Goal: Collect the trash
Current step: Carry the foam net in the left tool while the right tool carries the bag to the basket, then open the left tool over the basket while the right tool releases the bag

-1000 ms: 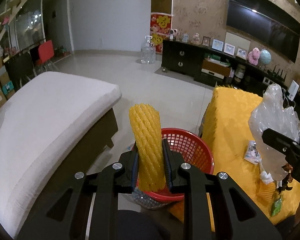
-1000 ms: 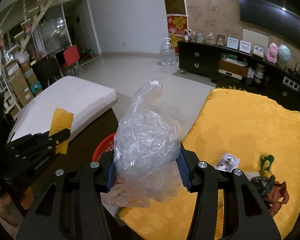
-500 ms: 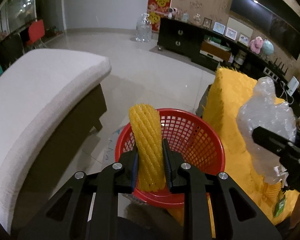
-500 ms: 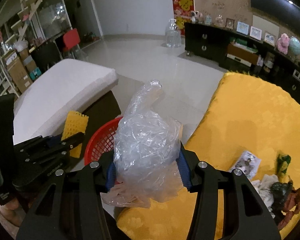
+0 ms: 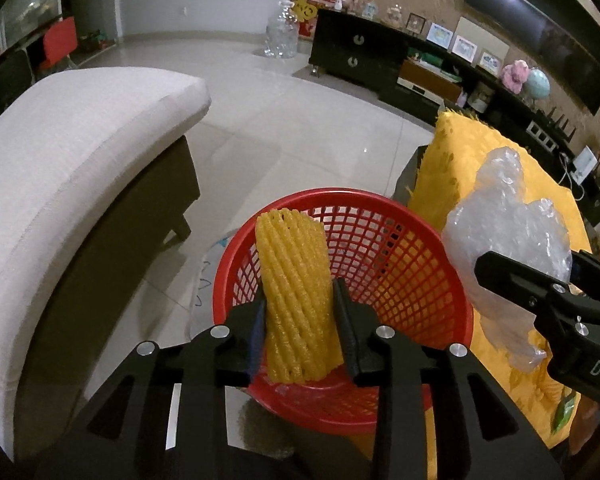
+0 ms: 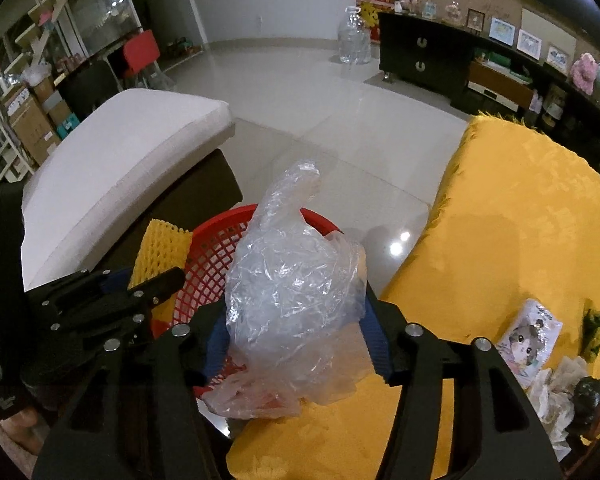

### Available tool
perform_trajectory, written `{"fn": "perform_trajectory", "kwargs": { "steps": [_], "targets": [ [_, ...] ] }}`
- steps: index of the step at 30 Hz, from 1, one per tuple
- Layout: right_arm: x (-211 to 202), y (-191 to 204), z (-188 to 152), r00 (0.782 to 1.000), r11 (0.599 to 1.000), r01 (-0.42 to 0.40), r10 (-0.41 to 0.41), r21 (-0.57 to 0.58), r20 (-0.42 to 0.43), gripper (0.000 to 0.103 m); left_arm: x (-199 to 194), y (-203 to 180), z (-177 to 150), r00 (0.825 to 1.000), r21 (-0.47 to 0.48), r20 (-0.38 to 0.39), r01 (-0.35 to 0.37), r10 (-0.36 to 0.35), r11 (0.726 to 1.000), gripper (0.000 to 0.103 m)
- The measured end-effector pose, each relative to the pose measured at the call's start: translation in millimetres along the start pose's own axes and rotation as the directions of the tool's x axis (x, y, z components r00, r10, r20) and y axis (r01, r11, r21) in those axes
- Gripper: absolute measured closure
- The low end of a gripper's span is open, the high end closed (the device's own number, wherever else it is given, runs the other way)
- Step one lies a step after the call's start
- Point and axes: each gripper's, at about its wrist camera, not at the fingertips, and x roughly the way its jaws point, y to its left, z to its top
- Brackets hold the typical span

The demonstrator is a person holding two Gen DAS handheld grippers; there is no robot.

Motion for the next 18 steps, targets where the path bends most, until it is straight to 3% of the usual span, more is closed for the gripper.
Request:
{"fn": "perform_trajectory", "kwargs": {
  "steps": [2,6,18],
  "targets": [
    [1.1,-1.8,0.6,1.0,1.0,-0.003,0.003,0.006,-0.002,0.044,-0.2,0.2,0.1,1.0,-0.004,0.005,-0.003,0.003,1.0,0.058],
    [0.3,-6.7,0.3,1.0,1.0,-0.011,0.011,0.029,0.001,0.036,0.6,0.7,0.8,1.0,-0.006,0.006,-0.001,0.001,1.0,0.051],
    [-31.6,-12.3,-3.3,0.997,0.999,0.032,-0.033,0.019,0.075,0.036,-30.5,3.5,1.1,0.995,-0.007,0.085,-0.06,0.06,0.998,0.034]
  ]
}}
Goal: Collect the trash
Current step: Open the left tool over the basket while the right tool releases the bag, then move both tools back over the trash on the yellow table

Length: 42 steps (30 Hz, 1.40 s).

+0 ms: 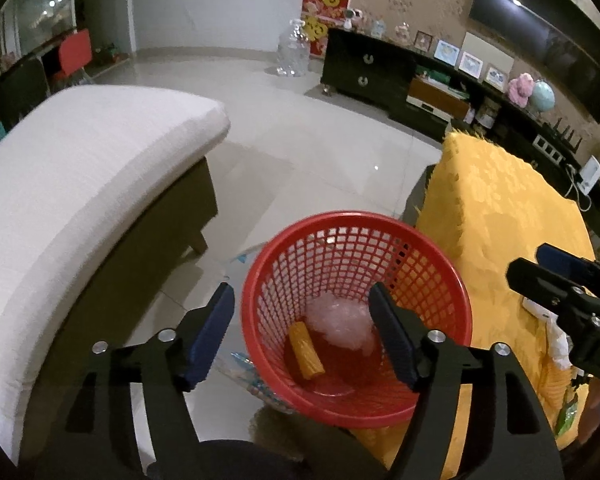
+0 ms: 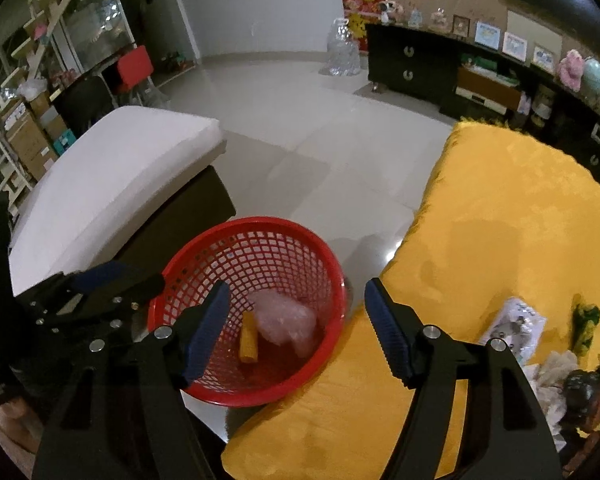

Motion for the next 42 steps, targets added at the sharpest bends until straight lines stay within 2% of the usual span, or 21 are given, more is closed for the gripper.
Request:
{"fn": "perform_trajectory", "kwargs": {
  "steps": [7,15,17,18,20,31,42],
  "targets": [
    [-26.8,-2.8,-6.8,0.997,0.999,0.035,-0.035,-0.01,0.062,0.033,-23.0,-0.5,2.5,0.997,0.022,0.065,-0.049,0.048,0.999,0.026],
    [-57.8,-7.8,-19.7,0.989,0.998,0.064,-0.061,-0.015,0.137,0.026,-42.6,-9.0,2.9,0.993,0.047,0.106,-0.055,0.049,0.997,0.024],
    [-66.1,-12.7,-23.5,0.986,0.998,0.069,-0.067,-0.005,0.155,0.023,-46.7,-11.9,2.4,0.993,0.054,0.113,-0.051,0.045,0.997,0.024],
    [-71.3,-16.3,-26.3,0.983,0.997,0.077,-0.077,0.005,0.169,0.018,-47.9,-13.4,2.3,0.992,0.057,0.116,-0.05,0.044,0.997,0.024],
    [-79.9,-22.6,-31.3,0.978,0.995,0.098,-0.101,0.025,0.183,0.016,-50.9,-17.6,1.1,0.992,0.066,0.12,-0.046,0.038,0.997,0.024],
    [-120.3,-78.5,-70.5,0.949,0.964,0.227,-0.251,0.14,0.189,0.016,-57.2,-56.8,-8.8,0.993,0.139,0.119,0.003,-0.02,0.99,0.023],
    [-156.2,-139.7,-118.6,0.909,0.9,0.329,-0.384,0.286,0.161,0.016,-53.6,-104.5,-22.5,0.993,0.239,0.084,0.058,-0.08,0.969,0.023]
  ]
}}
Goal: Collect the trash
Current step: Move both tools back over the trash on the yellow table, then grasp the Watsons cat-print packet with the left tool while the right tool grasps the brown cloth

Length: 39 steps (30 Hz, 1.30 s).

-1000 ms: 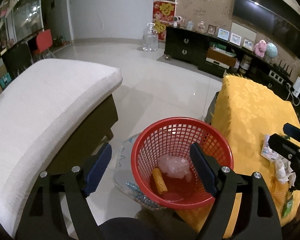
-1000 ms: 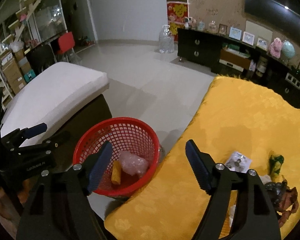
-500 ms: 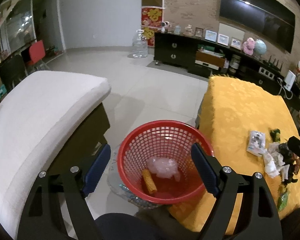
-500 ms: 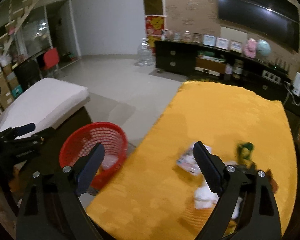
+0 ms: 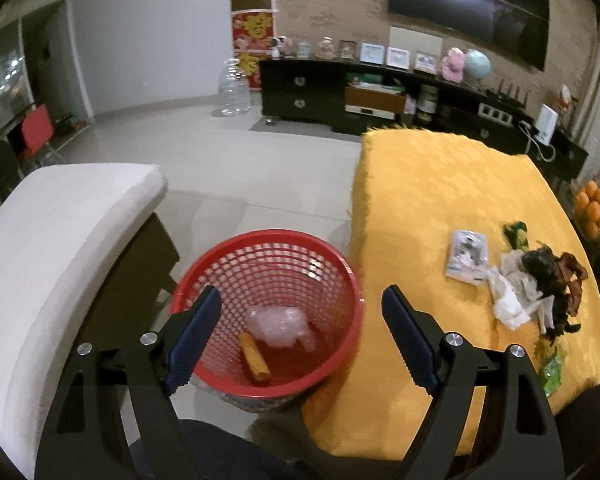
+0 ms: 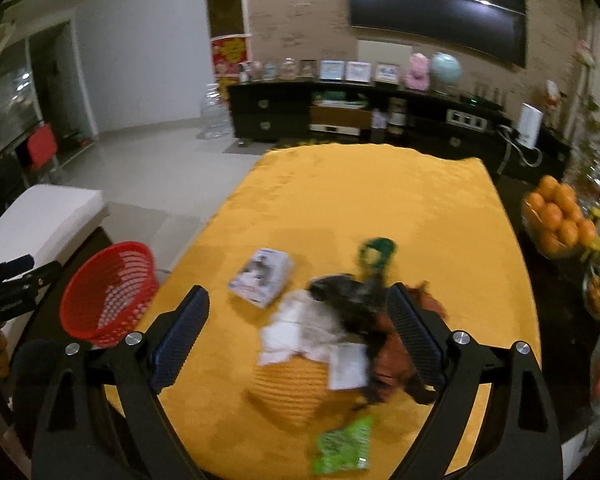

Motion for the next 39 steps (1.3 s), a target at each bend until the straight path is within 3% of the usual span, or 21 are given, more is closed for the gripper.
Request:
{"fn": "perform_trajectory", "kwargs": {
  "steps": [9,20,39],
  "targets": [
    [-3.0,-44.2,-17.8,0.997,0.994,0.072,-0.071,0.077,-0.012,0.016,12.9,-44.4,-0.1,0.998,0.082,-0.031,0.056,-0.054,0.995,0.023],
    [6.0,-79.3,-34.5,0.994,0.984,0.108,-0.102,0.143,-0.043,0.016,54.0,-102.4,5.6,0.988,0.183,-0.107,0.128,-0.11,0.975,0.023],
    [26.9,-121.8,-52.9,0.987,0.962,0.149,-0.129,0.229,-0.1,0.016,152.5,-204.2,30.3,0.945,0.299,-0.26,0.272,-0.196,0.914,0.024]
  ]
}}
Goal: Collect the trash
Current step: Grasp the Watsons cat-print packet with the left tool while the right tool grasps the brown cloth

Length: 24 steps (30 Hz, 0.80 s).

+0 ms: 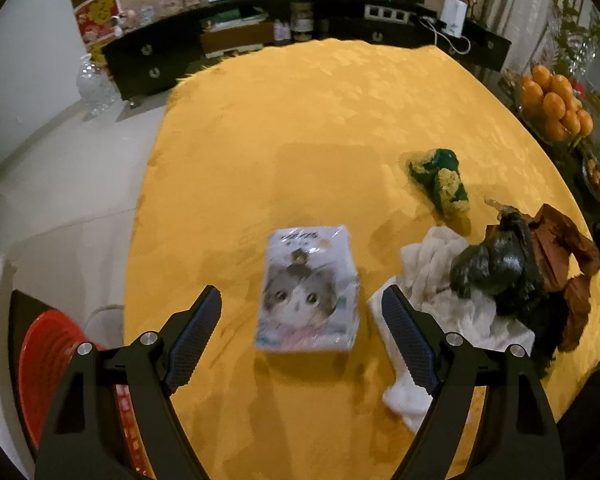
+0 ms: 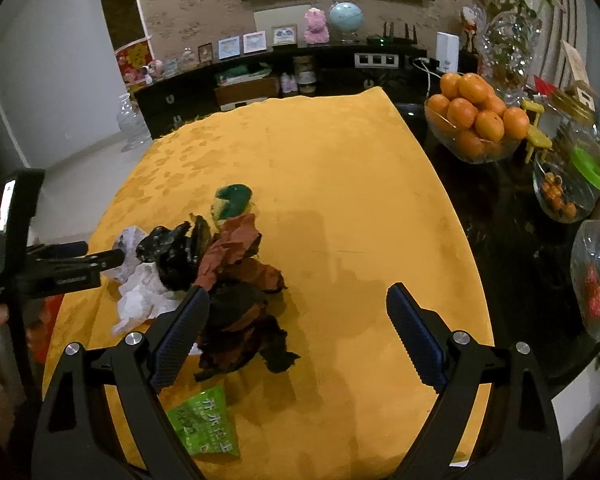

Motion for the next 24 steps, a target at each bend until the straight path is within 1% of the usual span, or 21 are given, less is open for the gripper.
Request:
{"fn": "perform_trajectory", "kwargs": {
  "steps": [5,8,9,11,13,14,18,22,24],
  "targets": [
    [4.7,-4.7,-0.5,1.0,1.0,0.001,-0.001,0.009,-0.007,0.016,19.1,0.2,5.5,0.999,0.006,-0.032,-0.001,0.001,1.0,0.024],
    [6.4,-6.9,-0.7,1.0,1.0,0.002,-0.002,0.014,-0.013,0.016,28.9,5.6,7.6,0.999,-0.015,-0.049,0.012,-0.012,1.0,0.025],
    [7.0,-7.5,-0.6,1.0,1.0,0.002,-0.001,0.015,-0.015,0.016,31.8,8.2,7.3,0.998,-0.024,-0.054,0.017,-0.018,1.0,0.033],
    [7.9,-7.2,0.4,1.0,1.0,0.002,-0.002,0.013,-0.017,0.016,36.7,12.3,5.9,0.996,-0.043,-0.076,0.038,-0.041,0.998,0.041],
    [8.4,-6.8,0.9,1.0,1.0,0.002,-0.002,0.011,-0.019,0.016,35.5,13.1,4.2,0.998,-0.037,-0.062,0.023,-0.025,0.999,0.046],
    [8.4,-6.6,0.9,1.0,1.0,0.001,-0.001,0.01,-0.019,0.016,35.3,12.8,4.3,0.998,-0.03,-0.057,0.016,-0.017,0.999,0.052],
    [8.5,-5.1,1.6,1.0,1.0,-0.004,0.004,0.005,-0.022,0.016,32.5,15.5,0.9,0.999,-0.031,-0.04,0.013,-0.014,0.999,0.06],
    [9.4,-0.6,1.6,0.999,1.0,-0.017,0.017,-0.001,-0.031,0.016,26.0,21.2,-4.1,0.999,-0.048,-0.035,0.019,-0.02,0.999,0.062],
    [11.7,1.5,1.5,0.999,1.0,-0.023,0.023,-0.004,-0.04,0.016,15.8,24.7,-9.0,1.0,-0.052,-0.02,0.011,-0.012,0.999,0.063]
  ]
}}
